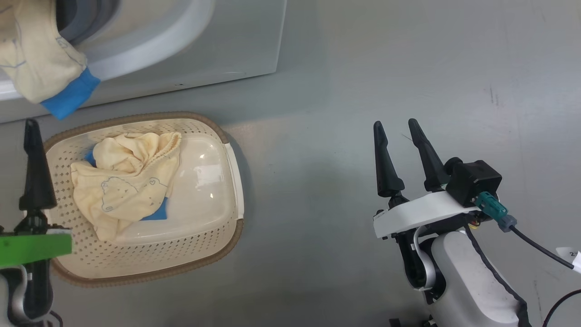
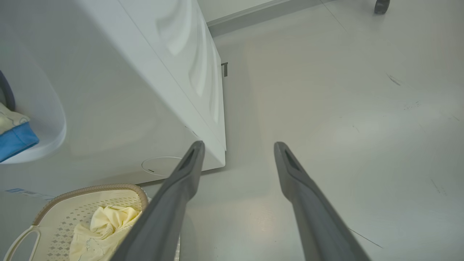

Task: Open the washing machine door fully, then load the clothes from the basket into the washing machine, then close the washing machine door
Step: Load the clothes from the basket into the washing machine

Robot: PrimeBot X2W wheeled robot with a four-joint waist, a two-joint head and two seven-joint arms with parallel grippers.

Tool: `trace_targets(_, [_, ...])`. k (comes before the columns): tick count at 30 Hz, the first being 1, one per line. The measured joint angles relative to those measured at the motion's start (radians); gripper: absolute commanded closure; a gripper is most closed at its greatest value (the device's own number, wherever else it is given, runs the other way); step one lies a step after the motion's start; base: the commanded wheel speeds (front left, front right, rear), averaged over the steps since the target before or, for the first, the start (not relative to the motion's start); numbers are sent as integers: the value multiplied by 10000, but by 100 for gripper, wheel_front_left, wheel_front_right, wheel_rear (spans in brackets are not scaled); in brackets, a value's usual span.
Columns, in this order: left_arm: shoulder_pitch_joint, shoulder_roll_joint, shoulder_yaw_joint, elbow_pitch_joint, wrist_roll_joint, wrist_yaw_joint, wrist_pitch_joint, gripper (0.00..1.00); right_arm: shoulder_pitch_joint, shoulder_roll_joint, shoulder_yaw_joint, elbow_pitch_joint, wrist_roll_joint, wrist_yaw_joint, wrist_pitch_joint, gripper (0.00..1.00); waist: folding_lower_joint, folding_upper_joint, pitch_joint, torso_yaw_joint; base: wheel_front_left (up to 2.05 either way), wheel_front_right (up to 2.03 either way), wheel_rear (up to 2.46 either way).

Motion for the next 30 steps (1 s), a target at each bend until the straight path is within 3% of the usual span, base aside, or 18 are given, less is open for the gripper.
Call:
trace_targets(11, [-889,247,140,132,-510,0,1283,0,0,-2,67,0,86,2,0,0,0,0,23,-130,0,0,0])
trace_targets(25, [-1920,73,-207,1093,-1578,35,3365,0,-1,-2,136,-2,176,0,0,0,0,0,116,-224,0,0,0])
trace_targets(30, [-2322,-12,-240,1557,-1741,336,3914,0,-1,-2,178,-2,234,0,0,0,0,0,182,-280,0,0,0])
